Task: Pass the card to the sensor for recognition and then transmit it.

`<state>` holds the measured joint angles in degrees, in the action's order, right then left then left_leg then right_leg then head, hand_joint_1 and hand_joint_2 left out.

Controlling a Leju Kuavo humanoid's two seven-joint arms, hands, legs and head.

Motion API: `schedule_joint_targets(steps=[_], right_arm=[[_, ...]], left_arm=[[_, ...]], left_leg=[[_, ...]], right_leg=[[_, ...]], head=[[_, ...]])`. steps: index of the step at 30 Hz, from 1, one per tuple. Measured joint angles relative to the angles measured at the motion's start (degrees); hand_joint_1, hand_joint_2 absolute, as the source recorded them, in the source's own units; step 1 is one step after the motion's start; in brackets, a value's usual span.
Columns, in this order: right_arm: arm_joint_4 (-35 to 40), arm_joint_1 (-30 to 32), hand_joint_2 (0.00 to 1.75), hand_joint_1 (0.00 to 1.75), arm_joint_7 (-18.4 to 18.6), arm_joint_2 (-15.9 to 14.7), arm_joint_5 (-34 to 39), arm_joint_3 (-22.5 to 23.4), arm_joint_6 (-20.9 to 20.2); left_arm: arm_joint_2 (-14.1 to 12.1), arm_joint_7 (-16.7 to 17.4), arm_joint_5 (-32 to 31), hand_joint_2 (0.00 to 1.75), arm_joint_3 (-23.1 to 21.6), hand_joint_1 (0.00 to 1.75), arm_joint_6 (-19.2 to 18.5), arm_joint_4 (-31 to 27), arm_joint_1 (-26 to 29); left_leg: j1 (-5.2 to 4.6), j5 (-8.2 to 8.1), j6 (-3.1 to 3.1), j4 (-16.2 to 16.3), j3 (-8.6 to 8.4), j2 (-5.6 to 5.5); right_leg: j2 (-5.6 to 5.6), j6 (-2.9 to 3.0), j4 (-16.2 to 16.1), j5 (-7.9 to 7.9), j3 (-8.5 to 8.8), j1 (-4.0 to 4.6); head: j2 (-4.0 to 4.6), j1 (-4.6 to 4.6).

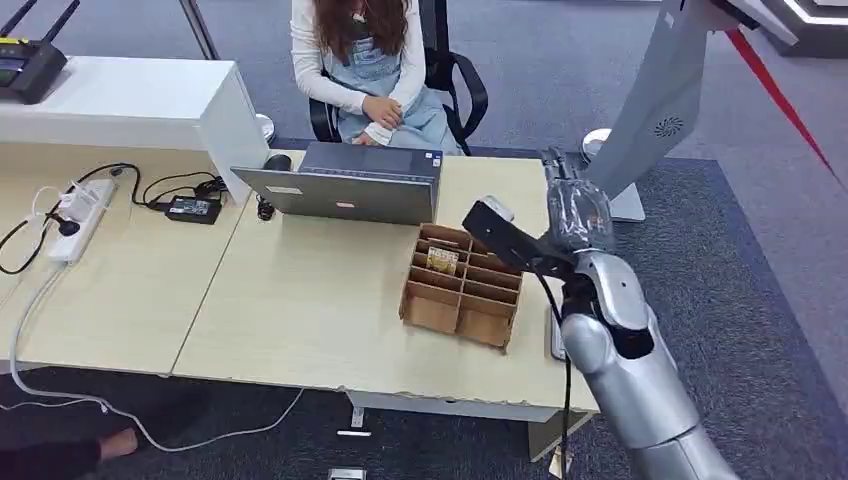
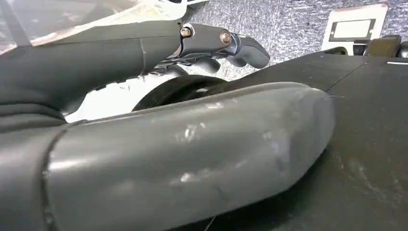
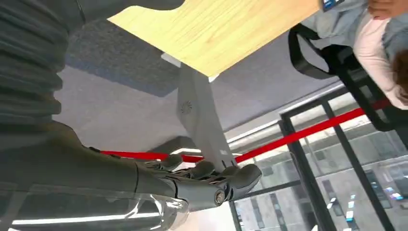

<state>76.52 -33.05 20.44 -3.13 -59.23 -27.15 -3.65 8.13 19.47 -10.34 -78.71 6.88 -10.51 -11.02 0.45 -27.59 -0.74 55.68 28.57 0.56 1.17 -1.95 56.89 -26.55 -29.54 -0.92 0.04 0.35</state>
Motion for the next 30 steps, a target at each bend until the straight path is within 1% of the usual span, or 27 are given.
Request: schedule_joint_targets(steps=[3,11,13,15,21,30], right_arm=[[0.2,0.1,1.75,0.00,-0.2,0.0,0.5,-1.1,-0.7],[-0.4,0.4,1.75,0.00,-0.9,0.4,0.5,-3.6,-0.9],[-1.1,0.4,1.75,0.00,-1.7,0.7,-0.3,-4.6,-0.3],[-2.5,0.4,1.75,0.00,-2.3,1.3,-1.7,-5.7,1.1],[-6.4,0.1,1.75,0.00,-3.0,2.7,-3.5,-7.9,4.5],[-10.8,-1.1,1.75,0.03,-3.0,3.7,-3.5,-8.8,5.3]], left_arm=[[0.0,0.0,0.0,0.00,0.0,0.00,0.2,0.0,0.0],[0.0,-0.2,0.0,0.00,0.1,0.00,0.2,0.0,0.0],[0.0,-0.4,-0.2,0.00,0.1,0.00,0.2,0.0,0.0],[0.0,-0.5,-0.5,0.00,0.1,0.00,0.1,0.0,0.0],[0.0,-0.7,-0.8,0.00,0.1,0.00,-0.2,0.0,-0.1],[0.0,-1.0,-0.9,0.00,0.1,0.00,-0.4,0.0,-0.1]], left_leg=[[0.00,0.00,0.00,0.0,0.00,-0.01],[0.00,0.00,0.00,0.0,0.02,-0.01],[0.00,0.00,0.00,0.0,0.03,-0.01],[0.00,0.00,0.00,0.0,0.02,-0.01],[0.00,0.00,0.00,0.0,0.02,-0.01],[0.00,0.01,0.00,0.0,0.03,-0.01]], right_leg=[[0.00,0.00,0.0,0.00,0.01,0.00],[0.01,0.00,0.0,0.00,0.00,0.00],[0.01,0.00,0.0,0.00,0.00,0.00],[0.01,0.00,0.0,0.00,0.00,0.00],[0.01,0.00,0.0,0.00,0.00,0.00],[0.01,0.00,0.0,0.00,-0.01,-0.01]], head=[[0.00,0.00],[0.00,0.00],[0.00,0.00],[0.00,0.00],[0.00,0.00],[0.00,0.00]])
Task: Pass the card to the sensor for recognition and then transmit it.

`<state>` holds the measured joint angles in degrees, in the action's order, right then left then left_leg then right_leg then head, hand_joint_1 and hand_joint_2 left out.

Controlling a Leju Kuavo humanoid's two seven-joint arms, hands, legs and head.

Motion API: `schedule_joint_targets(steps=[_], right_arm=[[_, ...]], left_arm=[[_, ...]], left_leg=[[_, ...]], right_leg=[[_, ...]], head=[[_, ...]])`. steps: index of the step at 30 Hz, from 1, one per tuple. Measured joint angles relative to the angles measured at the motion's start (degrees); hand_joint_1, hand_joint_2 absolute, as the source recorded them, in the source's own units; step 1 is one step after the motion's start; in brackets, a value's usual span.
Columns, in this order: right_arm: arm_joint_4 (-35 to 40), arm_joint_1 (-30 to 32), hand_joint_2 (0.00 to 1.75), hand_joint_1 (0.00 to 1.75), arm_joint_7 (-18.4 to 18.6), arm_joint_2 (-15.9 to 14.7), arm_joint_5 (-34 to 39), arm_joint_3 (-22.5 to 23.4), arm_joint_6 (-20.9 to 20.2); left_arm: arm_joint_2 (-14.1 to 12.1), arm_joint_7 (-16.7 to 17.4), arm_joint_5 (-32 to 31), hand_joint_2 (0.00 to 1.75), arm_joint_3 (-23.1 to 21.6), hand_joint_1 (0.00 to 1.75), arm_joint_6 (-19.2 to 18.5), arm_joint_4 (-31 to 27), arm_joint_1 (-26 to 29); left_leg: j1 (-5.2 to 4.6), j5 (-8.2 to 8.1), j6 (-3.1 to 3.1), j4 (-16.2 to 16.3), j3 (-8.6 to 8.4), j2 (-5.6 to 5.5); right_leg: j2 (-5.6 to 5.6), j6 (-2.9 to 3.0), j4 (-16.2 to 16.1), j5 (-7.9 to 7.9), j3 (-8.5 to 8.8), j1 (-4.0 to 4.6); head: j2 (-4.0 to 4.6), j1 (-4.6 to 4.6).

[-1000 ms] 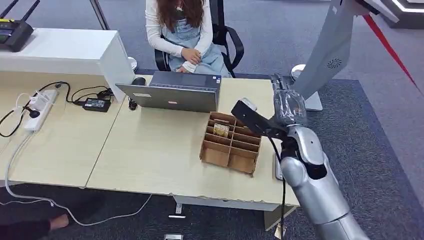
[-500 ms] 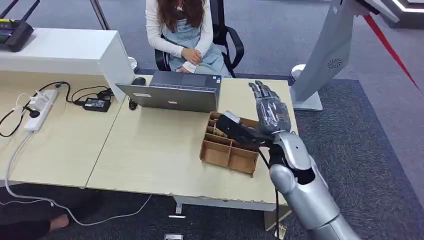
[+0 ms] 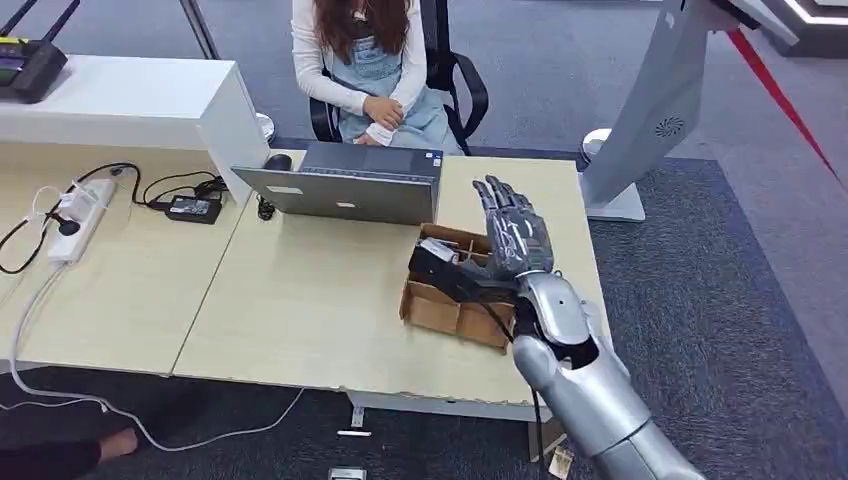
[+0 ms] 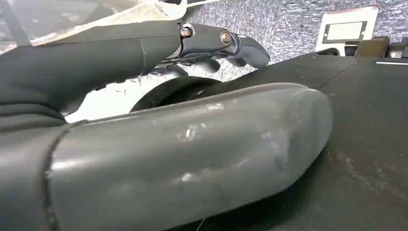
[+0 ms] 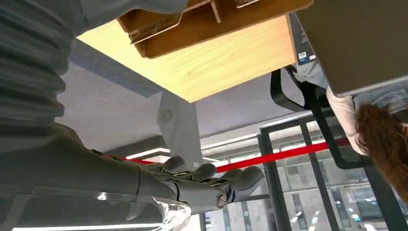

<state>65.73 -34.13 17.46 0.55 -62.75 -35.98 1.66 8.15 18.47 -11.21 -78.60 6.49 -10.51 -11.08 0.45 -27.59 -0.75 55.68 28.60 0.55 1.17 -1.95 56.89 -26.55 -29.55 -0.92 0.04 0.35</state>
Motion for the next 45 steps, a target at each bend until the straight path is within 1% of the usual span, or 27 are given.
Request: schedule_joint_targets(steps=[5,8,21,27,33,34,35,41,42,43,44,45], right_arm=[[-1.9,-1.0,1.75,0.09,0.0,0.1,-0.2,-0.3,2.0],[-3.7,-1.9,1.75,0.09,-0.1,0.2,-0.9,-0.4,3.1],[-7.2,-3.0,1.75,0.10,0.7,0.1,-2.3,-0.5,3.0],[-8.4,-3.1,1.75,0.10,2.1,0.1,-3.3,-0.4,1.8],[-9.3,-3.1,1.75,0.12,2.5,0.0,-4.0,-0.4,1.4],[-9.4,-3.1,1.75,0.21,2.6,0.0,-4.0,-0.4,1.3],[-9.4,-3.0,1.75,0.42,2.6,0.0,-4.0,-0.4,1.2],[-9.7,-2.5,1.75,0.42,2.8,0.0,-4.2,-0.4,0.4],[-9.7,-2.4,1.75,0.72,2.8,0.0,-4.3,-0.4,0.3],[-9.7,-2.4,1.75,1.24,2.8,0.0,-4.3,-0.4,0.3],[-9.7,-2.4,1.75,1.36,2.8,0.0,-4.3,-0.4,0.3],[-9.7,-2.4,1.75,1.43,2.8,0.0,-4.4,-0.4,0.2]], left_arm=[[0.0,0.0,-0.2,0.00,0.0,0.00,-0.4,0.0,0.0],[0.0,0.0,-0.3,0.00,0.0,0.00,-0.5,0.0,0.0],[0.0,0.0,-0.7,0.00,0.0,0.00,-0.8,0.0,-0.1],[0.0,0.0,-1.2,0.00,0.0,0.00,-1.0,0.0,-0.1],[0.0,0.0,-1.6,0.00,0.0,0.00,-1.0,0.0,-0.2],[0.0,0.0,-1.7,0.00,0.0,0.00,-1.0,0.0,-0.2],[0.0,0.0,-1.8,0.00,0.0,0.00,-1.0,0.0,-0.2],[0.0,0.1,-2.2,0.00,0.0,0.00,-1.0,0.0,-0.2],[0.0,0.1,-2.2,0.00,0.0,0.00,-1.0,0.0,-0.2],[0.0,0.1,-2.2,0.00,0.0,0.00,-1.0,0.0,-0.2],[0.0,0.1,-2.2,0.00,0.0,0.00,-1.0,0.0,-0.2],[0.0,0.1,-2.2,0.00,0.0,0.00,-1.0,0.0,-0.2]], left_leg=[[0.00,0.00,0.00,0.0,-0.01,0.00],[0.01,0.00,0.00,0.0,-0.01,0.00],[0.00,0.01,-0.01,0.0,-0.01,0.00],[0.01,0.02,-0.02,0.0,-0.03,0.00],[0.00,0.02,-0.02,0.0,-0.03,0.01],[0.00,0.02,-0.02,0.0,-0.03,0.01],[0.00,0.02,-0.02,0.0,-0.03,0.01],[0.00,0.02,-0.02,0.0,-0.03,0.01],[0.00,0.02,-0.02,0.0,-0.03,0.01],[0.00,0.02,-0.02,0.0,-0.03,0.01],[0.00,0.02,-0.02,0.0,-0.03,0.01],[0.00,0.02,-0.02,0.0,-0.04,0.01]], right_leg=[[0.00,0.00,0.0,0.00,0.00,0.01],[0.00,0.00,0.0,0.00,0.00,0.01],[0.00,0.00,0.0,0.00,-0.01,0.00],[0.00,0.00,0.0,0.00,-0.01,0.01],[0.00,0.00,0.0,0.00,-0.01,0.00],[0.00,0.00,0.0,0.00,-0.01,0.00],[0.00,0.00,0.0,0.00,-0.01,0.00],[0.00,0.00,0.0,0.00,-0.01,0.00],[0.00,0.00,0.0,0.00,-0.01,0.00],[0.00,0.00,0.0,0.00,-0.01,0.00],[-0.01,0.00,0.0,0.00,-0.01,0.00],[-0.01,0.00,0.0,0.00,-0.01,0.00]], head=[[0.00,0.00],[0.00,0.00],[0.00,0.00],[0.00,0.00],[0.00,0.00],[0.00,0.00],[0.00,0.00],[0.00,0.00],[0.00,0.00],[0.00,0.00],[0.00,0.00],[0.00,0.00]])
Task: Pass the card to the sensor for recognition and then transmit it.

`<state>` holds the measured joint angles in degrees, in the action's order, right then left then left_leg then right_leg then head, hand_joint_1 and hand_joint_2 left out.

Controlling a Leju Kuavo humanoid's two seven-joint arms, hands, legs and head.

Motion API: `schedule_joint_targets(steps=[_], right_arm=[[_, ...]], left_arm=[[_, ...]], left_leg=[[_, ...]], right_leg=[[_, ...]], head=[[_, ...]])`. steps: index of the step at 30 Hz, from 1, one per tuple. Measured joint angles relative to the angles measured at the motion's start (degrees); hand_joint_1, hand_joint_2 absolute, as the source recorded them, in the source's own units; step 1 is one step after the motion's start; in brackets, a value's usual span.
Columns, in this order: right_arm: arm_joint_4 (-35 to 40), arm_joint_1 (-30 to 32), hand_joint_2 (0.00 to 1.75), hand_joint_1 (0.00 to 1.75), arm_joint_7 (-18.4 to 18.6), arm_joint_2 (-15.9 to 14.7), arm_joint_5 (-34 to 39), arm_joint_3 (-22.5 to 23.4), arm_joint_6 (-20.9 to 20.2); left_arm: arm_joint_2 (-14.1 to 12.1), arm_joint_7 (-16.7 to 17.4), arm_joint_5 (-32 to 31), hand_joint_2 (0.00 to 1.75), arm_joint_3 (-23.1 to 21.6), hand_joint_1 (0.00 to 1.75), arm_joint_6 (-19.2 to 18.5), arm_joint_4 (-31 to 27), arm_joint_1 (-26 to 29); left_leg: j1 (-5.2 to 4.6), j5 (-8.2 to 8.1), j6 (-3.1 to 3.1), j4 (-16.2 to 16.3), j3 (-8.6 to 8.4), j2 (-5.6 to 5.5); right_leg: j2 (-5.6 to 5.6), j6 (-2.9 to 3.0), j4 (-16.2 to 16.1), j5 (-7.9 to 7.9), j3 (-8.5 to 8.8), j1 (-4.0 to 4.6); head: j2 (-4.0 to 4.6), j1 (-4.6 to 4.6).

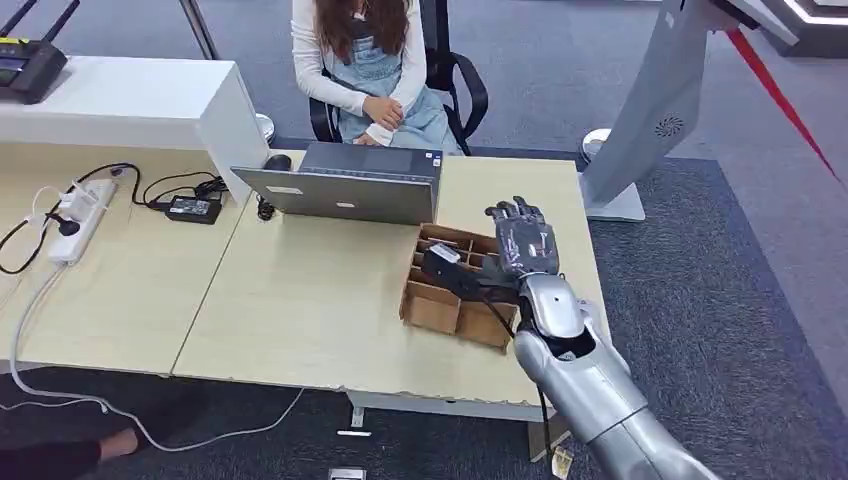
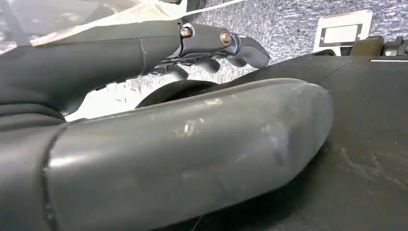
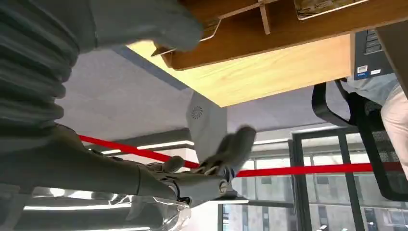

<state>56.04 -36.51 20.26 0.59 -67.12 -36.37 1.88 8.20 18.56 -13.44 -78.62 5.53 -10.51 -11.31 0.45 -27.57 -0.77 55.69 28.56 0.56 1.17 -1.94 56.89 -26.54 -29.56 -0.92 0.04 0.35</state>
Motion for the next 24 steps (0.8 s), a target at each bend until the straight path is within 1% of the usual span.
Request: schedule_joint_targets(steps=[1,4,10,15,18,19,20,21,22,23,24], right_arm=[[0.0,0.0,1.75,1.47,0.0,0.0,0.0,0.0,-0.1],[0.0,0.1,1.75,1.50,0.3,-0.1,-0.1,0.0,-0.2],[-0.1,0.1,1.75,1.38,0.9,-0.4,-0.7,0.3,-0.9],[-0.2,0.3,1.75,1.34,1.2,-0.5,-0.9,0.8,-1.3],[-0.2,0.4,1.75,1.13,1.2,-0.5,-0.9,0.9,-1.3],[-0.2,0.4,1.75,1.01,1.2,-0.5,-0.9,0.9,-1.3],[-0.2,0.4,1.75,0.79,1.2,-0.5,-0.9,0.9,-1.3],[-0.2,0.4,1.75,0.51,1.2,-0.5,-0.9,0.9,-1.3],[-0.2,0.4,1.75,0.26,1.2,-0.5,-1.0,0.9,-1.3],[-0.2,0.4,1.75,0.26,1.2,-0.5,-1.0,0.9,-1.3],[-0.2,0.4,1.75,0.19,1.2,-0.5,-1.0,0.9,-1.3]], left_arm=[[0.0,0.0,0.0,0.00,0.0,0.00,0.0,0.0,0.0],[0.0,0.0,-0.3,0.00,0.0,0.00,0.0,0.0,0.0],[0.0,0.1,-0.7,0.00,0.0,0.00,0.0,0.0,-0.1],[0.0,0.2,-0.8,0.00,0.0,0.00,0.0,0.0,-0.1],[0.0,0.2,-0.8,0.00,0.0,0.00,0.0,0.0,-0.1],[0.0,0.2,-0.8,0.00,0.0,0.00,0.0,0.0,-0.1],[0.0,0.2,-0.8,0.00,0.0,0.00,0.0,0.0,-0.1],[0.0,0.2,-0.8,0.00,0.0,0.00,0.0,0.0,-0.1],[0.0,0.2,-0.8,0.00,0.0,0.00,0.0,0.0,-0.1],[0.0,0.2,-0.8,0.00,0.0,0.00,0.0,0.0,-0.1],[0.0,0.2,-0.8,0.00,0.0,0.00,0.0,0.0,-0.1]], left_leg=[[0.00,0.00,0.00,0.0,0.00,0.00],[0.00,0.00,0.00,0.0,0.00,0.00],[0.00,0.00,0.00,0.0,0.00,0.00],[0.00,0.00,0.00,0.0,0.00,0.00],[0.00,0.00,0.00,0.0,0.00,0.00],[0.00,0.00,0.00,0.0,0.00,0.00],[0.00,0.00,0.00,0.0,0.00,0.00],[0.00,0.00,0.00,0.0,0.00,0.00],[0.00,0.00,0.00,0.0,0.00,0.00],[0.00,0.00,0.00,0.0,0.00,0.00],[0.00,0.00,0.00,0.0,0.01,0.00]], right_leg=[[0.00,0.00,0.0,0.00,0.00,0.00],[0.00,0.00,0.0,0.00,0.00,0.00],[0.00,0.00,0.0,0.00,0.00,0.00],[0.00,0.00,0.0,0.00,0.00,0.00],[0.00,0.00,0.0,0.00,0.00,0.00],[0.00,0.00,0.0,0.00,0.00,0.00],[0.00,0.00,0.0,0.00,0.00,0.00],[0.00,0.00,0.0,0.00,0.00,0.00],[0.00,0.00,0.0,0.00,0.00,0.00],[0.00,0.00,0.0,0.00,0.00,0.00],[0.00,0.00,0.0,0.00,0.00,0.00]], head=[[0.00,0.00],[0.00,0.00],[0.00,0.00],[0.00,0.00],[0.00,0.00],[0.00,0.00],[0.00,0.00],[0.00,0.00],[0.00,0.00],[0.00,0.00],[0.00,0.00]])
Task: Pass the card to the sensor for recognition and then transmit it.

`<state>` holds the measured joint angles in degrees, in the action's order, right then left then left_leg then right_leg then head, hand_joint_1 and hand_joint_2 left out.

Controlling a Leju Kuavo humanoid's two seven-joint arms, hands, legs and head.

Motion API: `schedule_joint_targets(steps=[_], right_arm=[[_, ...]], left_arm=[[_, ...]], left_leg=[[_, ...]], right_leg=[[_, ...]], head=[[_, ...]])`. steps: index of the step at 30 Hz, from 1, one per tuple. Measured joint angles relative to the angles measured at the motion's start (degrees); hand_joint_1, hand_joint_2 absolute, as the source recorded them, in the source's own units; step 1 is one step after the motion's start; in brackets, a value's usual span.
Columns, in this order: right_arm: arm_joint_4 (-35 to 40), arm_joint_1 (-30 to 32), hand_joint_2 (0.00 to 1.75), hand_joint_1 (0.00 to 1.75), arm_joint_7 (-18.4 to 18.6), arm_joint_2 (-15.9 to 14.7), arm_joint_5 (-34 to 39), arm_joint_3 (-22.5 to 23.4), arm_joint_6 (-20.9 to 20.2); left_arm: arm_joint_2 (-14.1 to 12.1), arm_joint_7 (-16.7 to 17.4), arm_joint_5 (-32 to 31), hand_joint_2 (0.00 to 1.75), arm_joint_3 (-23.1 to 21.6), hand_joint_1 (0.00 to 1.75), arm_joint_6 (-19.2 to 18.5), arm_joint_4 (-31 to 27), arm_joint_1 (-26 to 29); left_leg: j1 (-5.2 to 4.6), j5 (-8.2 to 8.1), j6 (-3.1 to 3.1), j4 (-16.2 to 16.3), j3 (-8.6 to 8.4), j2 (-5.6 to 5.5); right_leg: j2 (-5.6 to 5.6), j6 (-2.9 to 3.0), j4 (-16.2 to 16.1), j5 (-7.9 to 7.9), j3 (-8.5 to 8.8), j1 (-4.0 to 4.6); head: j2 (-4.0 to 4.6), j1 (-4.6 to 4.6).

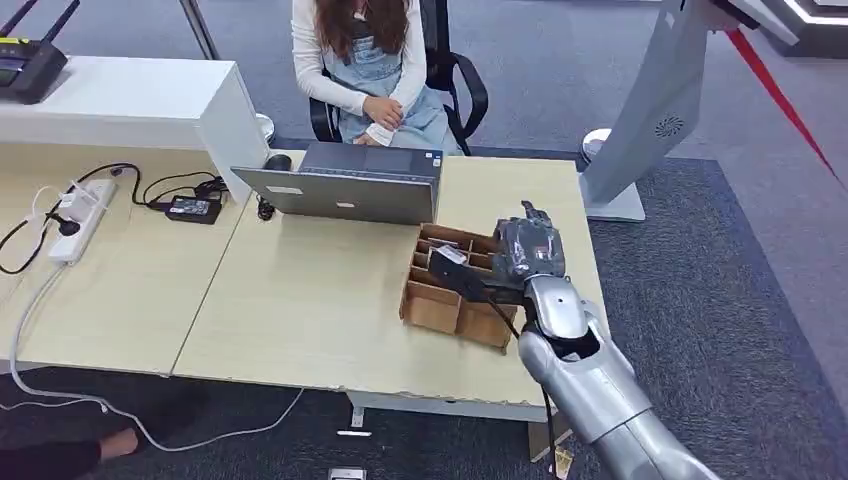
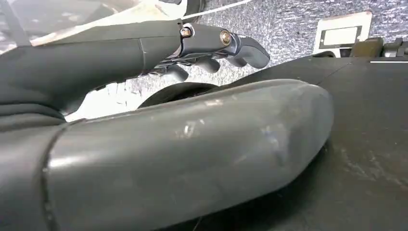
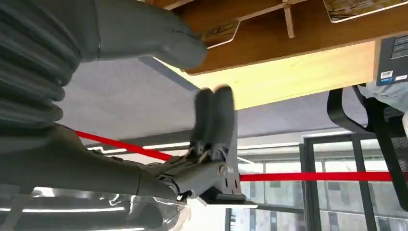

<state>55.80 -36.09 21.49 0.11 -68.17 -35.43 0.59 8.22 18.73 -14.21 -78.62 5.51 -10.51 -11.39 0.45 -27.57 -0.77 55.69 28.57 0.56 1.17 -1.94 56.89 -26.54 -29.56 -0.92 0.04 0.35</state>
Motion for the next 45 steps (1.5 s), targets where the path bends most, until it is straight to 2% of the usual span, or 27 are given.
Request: schedule_joint_targets(steps=[1,6,15,16,18,23,45], right_arm=[[0.0,0.0,1.75,0.10,0.0,0.0,0.0,0.0,0.0],[-0.1,0.0,1.75,0.05,0.0,0.0,0.0,0.0,0.0],[-0.5,0.1,1.75,0.12,0.1,0.0,-0.2,0.0,-0.1],[-0.6,0.1,1.75,0.19,0.1,0.0,-0.2,0.0,-0.1],[-0.6,0.1,1.75,0.19,0.1,0.0,-0.3,0.0,-0.1],[-0.9,0.1,1.75,0.33,0.1,0.0,-0.4,0.0,-0.1],[-1.9,0.1,1.75,0.37,0.2,0.3,-0.5,0.0,-0.2]], left_arm=[[0.0,0.0,0.0,0.00,0.0,0.00,0.0,0.0,0.0],[0.0,0.0,0.0,0.00,0.0,0.00,0.0,0.0,0.0],[0.0,0.1,-0.2,0.00,0.0,0.00,-0.2,0.0,0.0],[0.0,0.1,-0.2,0.00,0.0,0.00,-0.2,0.0,0.0],[0.0,0.1,-0.3,0.00,0.0,0.00,-0.2,0.0,0.0],[0.0,0.1,-0.4,0.00,0.0,0.00,-0.2,0.0,0.0],[0.1,0.0,-0.8,0.00,0.0,0.00,-0.4,0.0,-0.1]], left_leg=[[0.00,0.00,0.00,0.0,0.00,0.00],[0.00,0.00,0.00,0.0,0.00,0.00],[0.00,0.00,0.00,0.0,0.00,0.00],[0.00,0.00,0.00,0.0,0.00,0.00],[0.00,0.00,0.00,0.0,0.00,0.00],[0.00,0.00,0.00,0.0,0.00,0.00],[0.00,0.00,0.00,0.0,0.00,0.00]], right_leg=[[0.00,0.00,0.0,0.00,0.00,0.00],[0.00,0.00,0.0,0.00,0.00,0.00],[0.00,0.00,0.0,0.00,0.00,0.00],[0.00,0.00,0.0,0.00,0.00,0.00],[0.00,0.00,0.0,0.00,0.00,0.00],[0.00,0.00,0.0,0.00,0.00,0.00],[0.00,0.00,0.0,0.00,0.00,0.00]], head=[[0.00,0.00],[0.00,0.00],[0.00,0.00],[0.00,0.00],[0.00,0.00],[0.00,0.00],[0.00,0.00]])
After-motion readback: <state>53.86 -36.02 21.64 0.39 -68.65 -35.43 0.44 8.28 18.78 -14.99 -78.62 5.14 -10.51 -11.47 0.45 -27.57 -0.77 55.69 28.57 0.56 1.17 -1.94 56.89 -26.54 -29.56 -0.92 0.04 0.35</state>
